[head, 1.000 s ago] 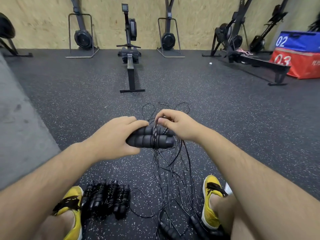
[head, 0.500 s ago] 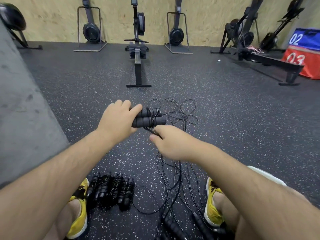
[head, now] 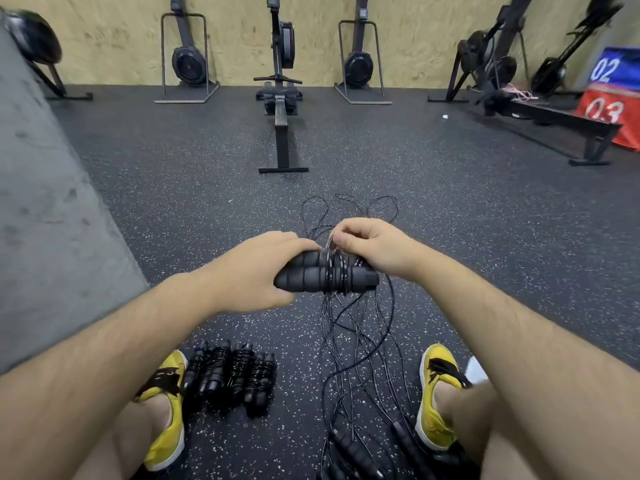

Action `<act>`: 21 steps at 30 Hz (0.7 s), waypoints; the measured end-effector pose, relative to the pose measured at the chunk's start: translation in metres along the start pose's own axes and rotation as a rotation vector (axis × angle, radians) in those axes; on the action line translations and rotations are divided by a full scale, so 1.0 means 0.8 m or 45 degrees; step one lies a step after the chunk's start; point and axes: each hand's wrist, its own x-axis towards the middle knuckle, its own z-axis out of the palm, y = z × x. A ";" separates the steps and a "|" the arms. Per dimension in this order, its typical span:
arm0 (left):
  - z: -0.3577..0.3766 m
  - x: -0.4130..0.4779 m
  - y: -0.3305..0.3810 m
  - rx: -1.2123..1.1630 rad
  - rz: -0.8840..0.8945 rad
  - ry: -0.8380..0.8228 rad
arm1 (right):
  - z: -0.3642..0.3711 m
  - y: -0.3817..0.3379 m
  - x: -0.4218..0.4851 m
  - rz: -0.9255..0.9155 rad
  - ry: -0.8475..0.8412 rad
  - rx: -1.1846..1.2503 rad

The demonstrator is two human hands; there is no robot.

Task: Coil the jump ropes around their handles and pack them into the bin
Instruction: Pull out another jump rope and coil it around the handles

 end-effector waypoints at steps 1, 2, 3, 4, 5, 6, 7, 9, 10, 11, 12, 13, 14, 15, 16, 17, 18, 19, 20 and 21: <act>-0.004 -0.001 0.004 -0.037 0.028 0.008 | 0.000 0.000 -0.002 0.069 -0.114 0.171; -0.006 -0.002 0.009 -0.084 0.057 0.018 | 0.000 0.000 -0.005 0.130 -0.220 0.358; -0.008 -0.002 0.015 -0.135 0.074 0.041 | 0.000 0.000 -0.009 0.168 -0.280 0.482; -0.009 -0.002 0.020 -0.187 0.063 0.085 | 0.001 0.000 -0.011 0.173 -0.302 0.518; -0.009 -0.001 0.024 -0.236 0.015 0.148 | 0.004 -0.002 -0.012 0.161 -0.273 0.445; -0.009 0.000 0.024 -0.273 -0.053 0.214 | 0.011 -0.004 -0.013 0.154 -0.220 0.347; -0.008 0.002 0.022 -0.272 -0.115 0.265 | 0.022 -0.007 -0.015 0.165 -0.183 0.300; -0.003 0.009 0.010 -0.107 -0.154 0.314 | 0.053 -0.013 -0.019 0.261 -0.169 0.397; 0.001 0.012 0.003 0.012 -0.169 0.324 | 0.070 -0.016 -0.020 0.321 -0.171 0.380; 0.006 0.015 -0.004 0.128 -0.194 0.335 | 0.087 -0.017 -0.020 0.365 -0.173 0.284; 0.010 0.017 -0.011 0.244 -0.216 0.346 | 0.100 -0.021 -0.023 0.381 -0.200 0.144; 0.014 0.019 -0.018 0.355 -0.228 0.342 | 0.110 -0.027 -0.026 0.378 -0.234 -0.004; 0.018 0.020 -0.023 0.447 -0.229 0.329 | 0.115 -0.033 -0.030 0.356 -0.248 -0.146; 0.022 0.020 -0.029 0.509 -0.221 0.307 | 0.116 -0.039 -0.032 0.324 -0.244 -0.278; 0.026 0.019 -0.034 0.553 -0.213 0.275 | 0.112 -0.046 -0.035 0.284 -0.225 -0.382; 0.029 0.018 -0.038 0.589 -0.211 0.234 | 0.105 -0.053 -0.038 0.237 -0.210 -0.465; 0.033 0.016 -0.042 0.607 -0.215 0.185 | 0.097 -0.058 -0.041 0.183 -0.201 -0.542; 0.036 0.013 -0.043 0.601 -0.215 0.141 | 0.088 -0.061 -0.042 0.127 -0.176 -0.633; 0.039 0.011 -0.043 0.572 -0.207 0.115 | 0.078 -0.063 -0.043 0.073 -0.129 -0.739; 0.042 0.009 -0.042 0.531 -0.191 0.097 | 0.068 -0.063 -0.042 0.016 -0.058 -0.852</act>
